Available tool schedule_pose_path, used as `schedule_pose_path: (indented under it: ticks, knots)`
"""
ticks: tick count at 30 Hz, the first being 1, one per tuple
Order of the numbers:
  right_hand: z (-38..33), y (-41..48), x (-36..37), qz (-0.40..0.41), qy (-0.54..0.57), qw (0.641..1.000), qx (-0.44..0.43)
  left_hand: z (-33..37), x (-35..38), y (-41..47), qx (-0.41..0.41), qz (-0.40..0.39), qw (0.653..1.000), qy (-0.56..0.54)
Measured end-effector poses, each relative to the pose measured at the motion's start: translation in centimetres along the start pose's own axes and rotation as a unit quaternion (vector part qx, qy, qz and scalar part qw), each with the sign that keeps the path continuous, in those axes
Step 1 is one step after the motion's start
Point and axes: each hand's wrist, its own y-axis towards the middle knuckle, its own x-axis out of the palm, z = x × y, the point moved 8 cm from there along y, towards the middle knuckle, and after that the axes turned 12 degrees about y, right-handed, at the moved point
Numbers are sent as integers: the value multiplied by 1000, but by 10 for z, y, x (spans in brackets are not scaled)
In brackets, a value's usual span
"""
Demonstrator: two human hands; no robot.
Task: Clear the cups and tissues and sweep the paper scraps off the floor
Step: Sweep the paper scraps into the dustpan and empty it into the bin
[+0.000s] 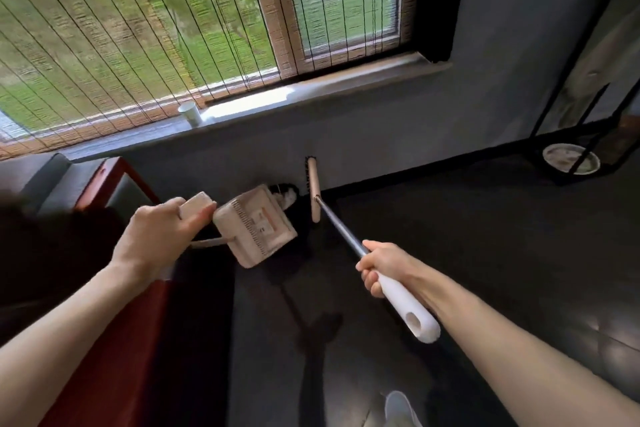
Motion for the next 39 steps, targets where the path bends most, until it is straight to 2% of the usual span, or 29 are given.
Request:
schedule_pose_path:
  ticks: [4,8,13,19,23,30,35,39]
  knots:
    - [15,-20,-8,-8,-28,1000,0,-34,-10,-52,-158,14,981,-114]
    - [46,-34,-19,-10,-68,997,18,-40,18,-143,-308,-17,919,-246]
    - [105,-47,-37,-18,-124,991,52,-11,44,-262,-339,-17,909,-241]
    - [188,-95,-82,-73,-225,963,128,52,53,-417,-407,-7,875,-261]
    - [248,-142,-99,-129,-330,921,160,85,44,-517,-484,-7,839,-249]
    - [348,-217,-97,-223,-440,838,235,127,20,-679,-583,15,777,-238]
    - [427,-252,-87,-241,-530,770,261,151,-6,-803,-649,51,724,-229]
    - [487,-284,-71,-262,-606,709,248,157,-25,-887,-684,66,693,-219]
